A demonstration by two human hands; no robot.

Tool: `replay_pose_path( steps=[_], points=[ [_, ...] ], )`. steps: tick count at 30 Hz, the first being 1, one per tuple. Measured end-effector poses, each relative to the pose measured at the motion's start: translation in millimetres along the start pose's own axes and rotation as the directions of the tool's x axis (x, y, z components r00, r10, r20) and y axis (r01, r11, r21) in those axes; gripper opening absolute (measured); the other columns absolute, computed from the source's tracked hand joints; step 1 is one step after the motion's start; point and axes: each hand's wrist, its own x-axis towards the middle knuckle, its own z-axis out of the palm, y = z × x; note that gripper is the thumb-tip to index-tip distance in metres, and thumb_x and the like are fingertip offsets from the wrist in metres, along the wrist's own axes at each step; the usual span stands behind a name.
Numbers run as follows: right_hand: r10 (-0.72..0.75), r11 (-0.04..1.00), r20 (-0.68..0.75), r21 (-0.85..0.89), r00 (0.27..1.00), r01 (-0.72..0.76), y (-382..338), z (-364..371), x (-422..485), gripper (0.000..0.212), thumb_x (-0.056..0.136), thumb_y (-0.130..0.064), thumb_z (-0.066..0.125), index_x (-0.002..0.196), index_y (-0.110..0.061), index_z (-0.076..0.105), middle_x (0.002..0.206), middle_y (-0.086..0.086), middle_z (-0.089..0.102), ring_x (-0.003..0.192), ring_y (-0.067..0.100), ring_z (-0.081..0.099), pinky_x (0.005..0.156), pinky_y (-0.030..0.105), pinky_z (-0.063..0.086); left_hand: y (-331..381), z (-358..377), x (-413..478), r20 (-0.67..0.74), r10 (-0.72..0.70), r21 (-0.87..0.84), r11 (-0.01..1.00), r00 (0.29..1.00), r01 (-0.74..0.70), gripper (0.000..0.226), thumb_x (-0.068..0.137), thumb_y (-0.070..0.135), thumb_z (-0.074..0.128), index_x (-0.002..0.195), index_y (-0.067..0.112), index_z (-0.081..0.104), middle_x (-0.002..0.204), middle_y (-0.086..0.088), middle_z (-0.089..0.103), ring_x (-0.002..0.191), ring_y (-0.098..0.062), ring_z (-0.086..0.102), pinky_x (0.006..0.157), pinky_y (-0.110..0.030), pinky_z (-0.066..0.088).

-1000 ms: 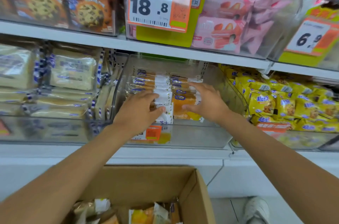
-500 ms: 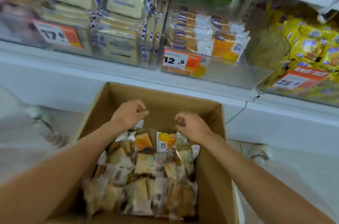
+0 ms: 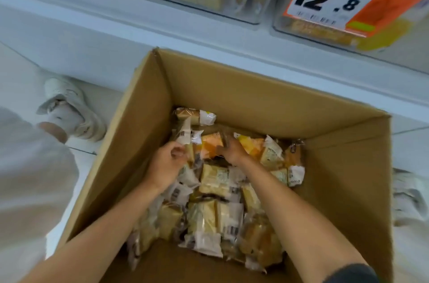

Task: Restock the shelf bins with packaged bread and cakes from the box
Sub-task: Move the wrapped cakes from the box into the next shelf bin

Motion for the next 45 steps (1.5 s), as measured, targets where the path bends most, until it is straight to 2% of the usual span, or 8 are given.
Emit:
replay_pose_path(
  steps=[5, 8, 16, 20, 24, 32, 37, 45],
  points=[
    [0.089, 0.996, -0.078, -0.015, 0.993, -0.09, -5.0, 5.1, 24.6, 0.024, 0.089, -0.011, 0.062, 0.113, -0.008, 0.062, 0.109, 0.008, 0.064, 0.097, 0.021, 0.059, 0.075, 0.026, 0.044, -7.4, -0.4, 1.2, 0.01, -0.028, 0.033, 0.999, 1.0, 0.028, 0.015, 0.09, 0.018, 0.068, 0.105, 0.016, 0.063, 0.096, 0.005, 0.065, 0.089, -0.003, 0.06, 0.07, -0.012, 0.042],
    [0.01, 1.0, -0.052, 0.019, 0.999, -0.009, -11.1, -8.8, 9.7, 0.025, 0.091, -0.006, 0.062, 0.081, -0.024, 0.048, 0.082, -0.007, 0.048, 0.079, 0.014, 0.046, 0.058, 0.019, 0.035, -2.7, 0.2, -0.7, 0.02, -0.031, 0.052, 0.998, 0.999, 0.03, 0.014, 0.091, 0.013, 0.066, 0.105, 0.015, 0.064, 0.096, 0.004, 0.064, 0.094, -0.011, 0.061, 0.069, -0.012, 0.041],
    [-0.28, 0.96, 0.062, 0.025, 0.958, 0.279, -67.4, -113.2, -113.0, 0.038, 0.091, -0.012, 0.067, 0.128, -0.015, 0.059, 0.12, -0.002, 0.061, 0.111, 0.007, 0.055, 0.077, 0.009, 0.044, 72.7, -5.3, -21.3, 0.18, 0.149, 0.049, 0.986, 0.972, -0.161, 0.074, 0.079, 0.021, 0.08, 0.142, 0.018, 0.042, 0.132, 0.01, 0.046, 0.123, -0.009, 0.045, 0.096, -0.023, 0.04],
    [-0.351, 0.908, -0.16, 0.182, 0.923, 0.377, -85.3, -133.1, -169.4, 0.052, 0.082, -0.028, 0.077, 0.13, -0.024, 0.057, 0.123, 0.0, 0.064, 0.113, 0.011, 0.06, 0.097, 0.029, 0.049, 105.7, 1.4, -44.5, 0.268, 0.163, -0.252, 0.963, 0.95, -0.094, 0.03, 0.085, 0.017, 0.074, 0.112, 0.007, 0.064, 0.099, -0.002, 0.069, 0.082, -0.009, 0.066, 0.069, -0.021, 0.05],
    [-0.192, 0.927, -0.227, 0.278, 0.955, 0.253, -79.8, -131.4, -197.2, 0.049, 0.08, -0.029, 0.078, 0.123, -0.02, 0.056, 0.113, 0.003, 0.067, 0.105, 0.02, 0.065, 0.097, 0.043, 0.052, 110.2, -0.9, -67.2, 0.337, 0.031, -0.522, 0.838, 0.941, 0.159, 0.036, 0.09, 0.02, 0.068, 0.122, 0.007, 0.059, 0.111, -0.009, 0.071, 0.085, -0.016, 0.071, 0.062, -0.025, 0.059],
    [-0.41, 0.907, -0.127, 0.05, 0.903, 0.419, -76.3, -123.9, -211.7, 0.017, 0.089, -0.001, 0.066, 0.103, -0.01, 0.066, 0.089, -0.003, 0.065, 0.078, 0.004, 0.062, 0.077, 0.012, 0.049, 103.2, -21.8, -58.9, 0.26, 0.099, -0.407, 0.913, 0.96, 0.016, 0.108, 0.049, 0.042, 0.092, 0.142, 0.036, 0.038, 0.125, 0.001, 0.061, 0.111, -0.015, 0.062, 0.093, -0.036, 0.051],
    [-0.355, 0.933, -0.004, 0.056, 0.935, 0.355, -50.4, -120.7, -193.4, 0.017, 0.091, -0.007, 0.065, 0.103, -0.018, 0.07, 0.093, -0.006, 0.069, 0.085, 0.002, 0.065, 0.081, 0.019, 0.05, 86.0, -7.1, -39.7, 0.45, 0.025, 0.124, 0.988, 0.893, -0.091, 0.045, 0.068, 0.038, 0.087, 0.104, 0.018, 0.071, 0.106, -0.006, 0.07, 0.095, -0.016, 0.066, 0.091, -0.039, 0.053],
    [-0.006, 0.989, -0.261, 0.143, 0.965, 0.045, 23.9, -92.9, -150.2, 0.042, 0.092, -0.023, 0.066, 0.132, -0.018, 0.055, 0.126, -0.005, 0.056, 0.108, 0.01, 0.055, 0.076, 0.01, 0.045, 39.9, 23.8, -14.5, 0.443, -0.16, -0.3, 0.901, 0.882, 0.314, 0.037, 0.089, 0.013, 0.068, 0.125, 0.009, 0.058, 0.119, -0.012, 0.068, 0.108, -0.026, 0.066, 0.084, -0.04, 0.057]
  ],
)
